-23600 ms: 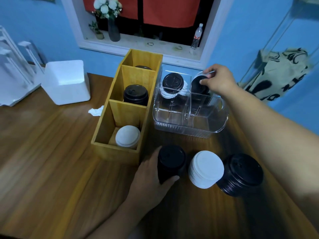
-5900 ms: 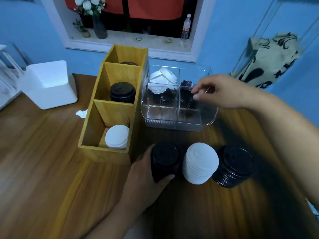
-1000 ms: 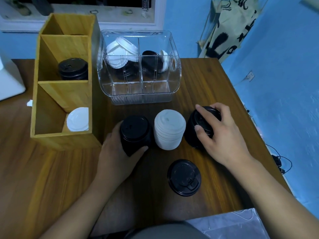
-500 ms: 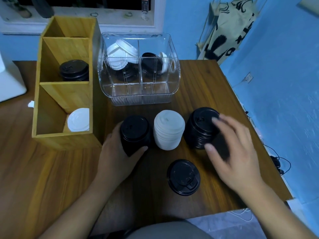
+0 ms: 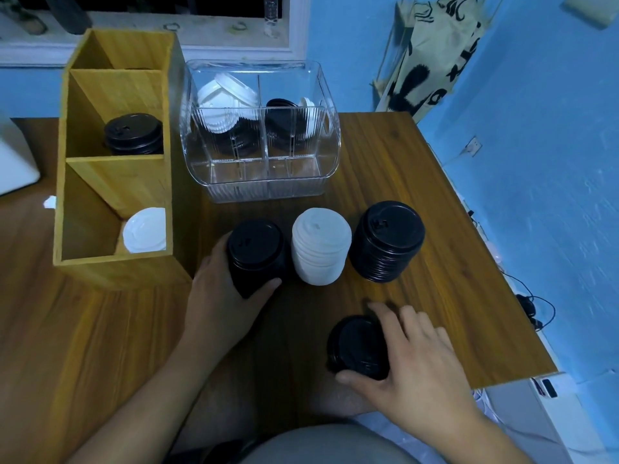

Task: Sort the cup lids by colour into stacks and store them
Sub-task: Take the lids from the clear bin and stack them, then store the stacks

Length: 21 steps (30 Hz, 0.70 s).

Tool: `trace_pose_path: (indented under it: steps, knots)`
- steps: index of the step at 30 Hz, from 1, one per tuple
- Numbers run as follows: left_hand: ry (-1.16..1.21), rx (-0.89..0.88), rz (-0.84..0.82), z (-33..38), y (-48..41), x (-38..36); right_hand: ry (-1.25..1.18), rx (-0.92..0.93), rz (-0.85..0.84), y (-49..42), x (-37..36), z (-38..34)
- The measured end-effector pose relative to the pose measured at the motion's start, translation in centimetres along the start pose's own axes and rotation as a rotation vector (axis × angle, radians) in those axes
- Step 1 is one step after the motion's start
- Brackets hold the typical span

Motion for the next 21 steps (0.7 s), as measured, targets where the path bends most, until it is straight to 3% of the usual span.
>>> trace_pose_path:
  steps: [2,4,6,9,12,21]
  knots:
    - [0.009,0.000,-0.001,-0.1,0.0,0.0,-0.121,0.141,-0.090,-0.1,0.5,0.3]
    - [0.004,-0.010,-0.001,-0.1,0.0,0.0,-0.277,0.275,-0.286,-0.6,0.9,0.6]
    - [0.003,-0.016,0.003,0.0,0.1,0.1,-0.284,0.376,-0.371,-1.1,0.8,1.0]
    - [0.028,-0.030,0.006,0.1,0.2,0.3,-0.165,0.372,-0.225,-1.6,-0.1,1.3]
    - [0.050,-0.036,-0.003,0.2,0.3,0.3,-0.122,0.194,-0.012,-2.1,-0.7,1.1]
    - [0.052,-0.042,0.013,0.2,0.2,0.3,-0.553,0.260,0.071,-1.3,0.0,1.0]
Point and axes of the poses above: each hand's wrist, its own y-axis away from the middle knuckle, its own x-axis out of the back of the hand, z = x × y, the point moved 4 cm from there along -y, towards the middle knuckle, and after that the axes turned 1 degree about -y, right-handed, at the moved point
